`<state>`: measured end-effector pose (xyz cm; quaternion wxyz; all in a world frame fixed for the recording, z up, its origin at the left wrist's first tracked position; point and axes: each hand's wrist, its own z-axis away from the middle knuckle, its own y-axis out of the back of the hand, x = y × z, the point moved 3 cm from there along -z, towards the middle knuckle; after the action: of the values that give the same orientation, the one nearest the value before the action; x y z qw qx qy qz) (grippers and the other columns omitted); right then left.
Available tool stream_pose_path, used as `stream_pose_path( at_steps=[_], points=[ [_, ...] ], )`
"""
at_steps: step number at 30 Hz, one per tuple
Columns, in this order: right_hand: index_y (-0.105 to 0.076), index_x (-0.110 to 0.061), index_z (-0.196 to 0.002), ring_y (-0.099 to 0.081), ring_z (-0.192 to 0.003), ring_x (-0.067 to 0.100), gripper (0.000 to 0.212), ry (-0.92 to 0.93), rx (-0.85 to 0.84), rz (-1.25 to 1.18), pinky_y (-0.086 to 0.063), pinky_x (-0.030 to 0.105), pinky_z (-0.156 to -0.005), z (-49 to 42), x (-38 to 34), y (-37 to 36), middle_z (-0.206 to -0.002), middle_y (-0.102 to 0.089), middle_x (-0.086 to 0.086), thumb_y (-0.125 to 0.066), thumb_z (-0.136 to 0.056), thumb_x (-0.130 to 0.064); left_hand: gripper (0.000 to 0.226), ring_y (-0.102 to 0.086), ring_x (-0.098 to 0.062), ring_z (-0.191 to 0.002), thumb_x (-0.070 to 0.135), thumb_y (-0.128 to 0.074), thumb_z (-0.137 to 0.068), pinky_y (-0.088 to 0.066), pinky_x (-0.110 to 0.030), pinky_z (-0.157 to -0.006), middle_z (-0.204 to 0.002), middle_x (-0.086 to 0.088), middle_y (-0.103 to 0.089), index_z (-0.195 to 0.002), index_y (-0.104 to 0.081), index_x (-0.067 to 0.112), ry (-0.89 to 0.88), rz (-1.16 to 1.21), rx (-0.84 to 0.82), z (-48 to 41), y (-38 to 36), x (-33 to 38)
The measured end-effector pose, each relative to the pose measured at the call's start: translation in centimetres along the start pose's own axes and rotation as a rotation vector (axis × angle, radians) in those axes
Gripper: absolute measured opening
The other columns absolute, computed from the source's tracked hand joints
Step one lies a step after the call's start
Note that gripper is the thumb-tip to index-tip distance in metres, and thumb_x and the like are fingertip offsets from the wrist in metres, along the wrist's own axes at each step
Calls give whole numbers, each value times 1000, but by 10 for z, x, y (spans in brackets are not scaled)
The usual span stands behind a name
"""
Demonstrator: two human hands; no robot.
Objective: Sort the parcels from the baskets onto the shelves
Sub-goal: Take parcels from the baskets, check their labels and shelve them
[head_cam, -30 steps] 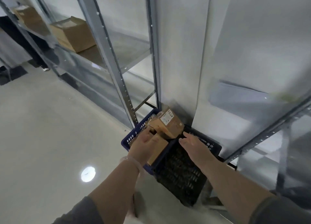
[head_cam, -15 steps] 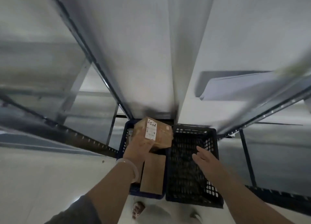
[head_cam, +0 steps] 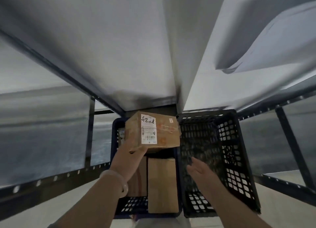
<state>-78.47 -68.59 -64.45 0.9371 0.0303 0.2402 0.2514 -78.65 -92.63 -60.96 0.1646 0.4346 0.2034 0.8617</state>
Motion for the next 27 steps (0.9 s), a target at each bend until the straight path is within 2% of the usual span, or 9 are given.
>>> stream_pose_path(
  at_steps=[2,5,7,9,12,14,18,21,27],
  points=[
    [-45,-23,-140,-47,-124,17,46,-90,-34,-110,-35,30,-106,-24,11,-18,-146,-44,0,-56,-97,-31,39,-52,-3,-121,29,-50,-101,-40,-1,-84,-134,16,-56,-139,-46,36,-5,-5,-18,-31,-4,-3],
    [-55,-29,-109,-51,-88,4,12,-127,-42,-189,-38,19,-83,-55,19,-38,-114,-56,-5,-56,-97,-25,41,-64,-15,-110,22,-55,-96,-53,-17,-82,-123,5,-63,-135,-48,31,-11,-54,45,-83,-8,-20],
    [-54,-22,-125,-53,-100,8,29,-152,13,-254,-37,20,-87,-73,18,-50,-117,-54,-5,-57,-96,-27,48,-62,-21,-115,32,-59,-90,-56,-37,-91,-126,4,-61,-136,-47,30,-30,-138,69,-113,-8,-29],
    [-47,-14,-137,-46,-128,21,41,-188,40,-476,-42,30,-101,-93,15,-64,-144,-44,8,-56,-97,-21,60,-44,-23,-134,36,-59,-90,-40,-46,-110,-145,1,-46,-146,-39,27,-79,-321,84,-137,-11,-31],
    [-57,-15,-111,-60,-116,30,16,-188,-27,-683,-52,42,-94,-122,9,-84,-131,-57,19,-50,-100,-24,69,-12,-17,-150,36,-54,-96,-11,-38,-123,-162,4,-18,-155,-20,26,-196,-657,-8,-169,-19,-21],
    [-54,-10,-123,-60,-116,32,26,-186,-46,-788,-55,42,-87,-137,7,-94,-130,-57,19,-48,-101,-23,69,-4,-13,-150,40,-48,-99,-6,-34,-122,-164,8,-9,-157,-13,28,-222,-825,-81,-188,-24,-18],
    [-38,-15,-145,-61,-111,23,52,-252,-113,-956,-59,43,-80,-163,-1,-110,-121,-57,6,-56,-97,-23,62,-23,-16,-147,45,-30,-102,-24,-37,-117,-162,9,-19,-157,-7,27,-208,-1132,-255,-214,-37,-19],
    [-49,-17,-136,-60,-104,19,40,-256,-134,-1030,-57,40,-78,-169,-2,-115,-111,-60,1,-55,-98,-29,59,-37,-21,-138,47,-23,-102,-39,-41,-107,-154,5,-35,-156,-10,28,-197,-1215,-261,-218,-42,-21],
    [-60,-18,-124,-67,-106,29,28,-179,-197,-1149,-56,50,-89,-151,-4,-117,-115,-70,12,-55,-98,-27,49,-38,-32,-130,46,-29,-102,-35,-45,-109,-143,-10,-41,-146,-37,26,-14,-1141,-269,-193,-29,-36]
  ],
)
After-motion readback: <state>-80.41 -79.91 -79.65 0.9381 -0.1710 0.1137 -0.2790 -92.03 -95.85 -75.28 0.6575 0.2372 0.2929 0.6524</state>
